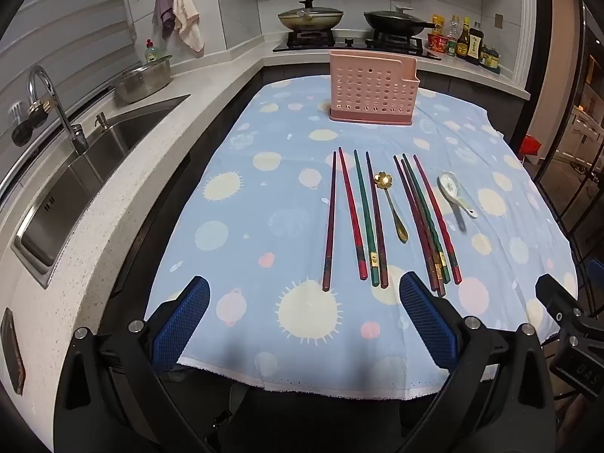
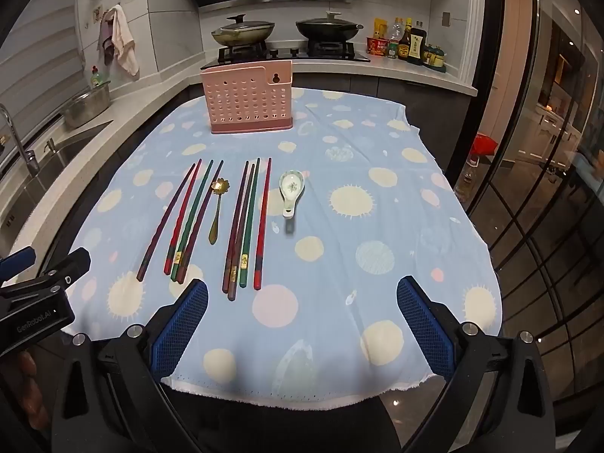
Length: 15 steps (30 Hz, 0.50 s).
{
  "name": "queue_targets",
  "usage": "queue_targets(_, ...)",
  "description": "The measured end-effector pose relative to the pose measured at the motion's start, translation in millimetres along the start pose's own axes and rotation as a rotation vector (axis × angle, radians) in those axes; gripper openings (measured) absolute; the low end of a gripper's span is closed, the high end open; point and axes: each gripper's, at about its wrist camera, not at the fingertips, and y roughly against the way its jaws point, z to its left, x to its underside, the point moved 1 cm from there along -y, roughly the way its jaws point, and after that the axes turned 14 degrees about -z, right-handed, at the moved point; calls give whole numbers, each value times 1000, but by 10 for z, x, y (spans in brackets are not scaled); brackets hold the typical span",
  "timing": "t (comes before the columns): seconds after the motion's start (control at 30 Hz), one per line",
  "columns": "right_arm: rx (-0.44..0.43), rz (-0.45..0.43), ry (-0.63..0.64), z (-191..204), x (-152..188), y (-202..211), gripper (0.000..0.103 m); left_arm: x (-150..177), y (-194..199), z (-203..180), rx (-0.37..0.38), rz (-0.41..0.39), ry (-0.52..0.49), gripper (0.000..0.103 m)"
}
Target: Organize utensils
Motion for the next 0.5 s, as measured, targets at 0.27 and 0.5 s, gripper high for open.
queue_targets(0.27, 1, -6, 1, 5, 5, 18, 96, 8, 12, -25, 4, -12, -4, 96)
queue_targets(0.5, 1, -10, 3, 19, 1, 30, 96, -1, 60, -14, 7, -23, -7, 96)
